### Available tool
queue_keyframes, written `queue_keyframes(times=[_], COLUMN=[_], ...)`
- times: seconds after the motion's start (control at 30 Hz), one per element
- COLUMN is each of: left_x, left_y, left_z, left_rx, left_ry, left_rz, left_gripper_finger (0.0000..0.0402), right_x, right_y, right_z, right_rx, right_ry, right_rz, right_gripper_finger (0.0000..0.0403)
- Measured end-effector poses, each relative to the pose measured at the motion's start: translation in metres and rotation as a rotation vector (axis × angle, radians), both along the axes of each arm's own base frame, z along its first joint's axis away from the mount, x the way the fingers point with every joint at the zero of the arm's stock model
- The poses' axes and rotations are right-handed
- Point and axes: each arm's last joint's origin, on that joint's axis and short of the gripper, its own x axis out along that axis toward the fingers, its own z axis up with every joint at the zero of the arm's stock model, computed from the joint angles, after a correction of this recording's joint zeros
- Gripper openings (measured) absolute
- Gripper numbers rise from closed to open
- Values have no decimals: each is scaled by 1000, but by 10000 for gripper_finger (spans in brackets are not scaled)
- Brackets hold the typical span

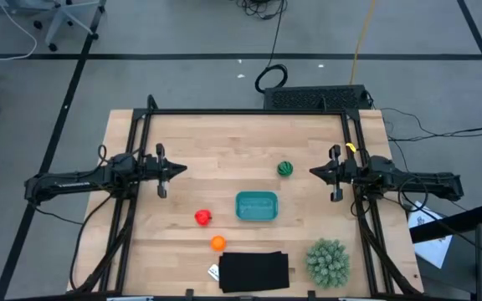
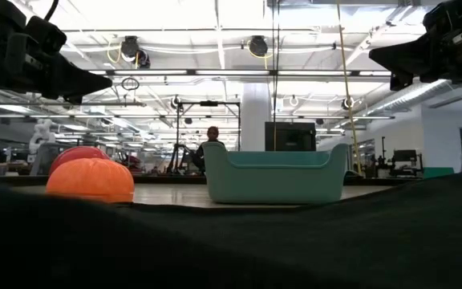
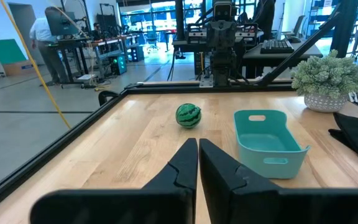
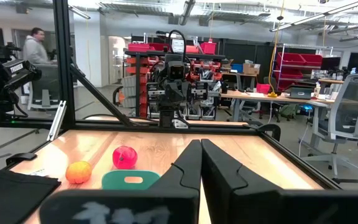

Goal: Pick and placing Produce into tupperware

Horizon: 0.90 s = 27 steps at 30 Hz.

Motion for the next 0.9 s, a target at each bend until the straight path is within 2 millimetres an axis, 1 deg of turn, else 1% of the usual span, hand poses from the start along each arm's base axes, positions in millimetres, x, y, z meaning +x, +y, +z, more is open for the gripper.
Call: queue_keyframes(times=[0.9], left_x=[0], left_y=[0], left_z=[0], left_rx=[0], left_ry=[0], left_rz=[0], left_gripper_finger=[21], right_x=[0], right_y=[0], right_z=[0], right_rx=[0], right_ry=[0], right_rz=[0], right_gripper_finger=[0])
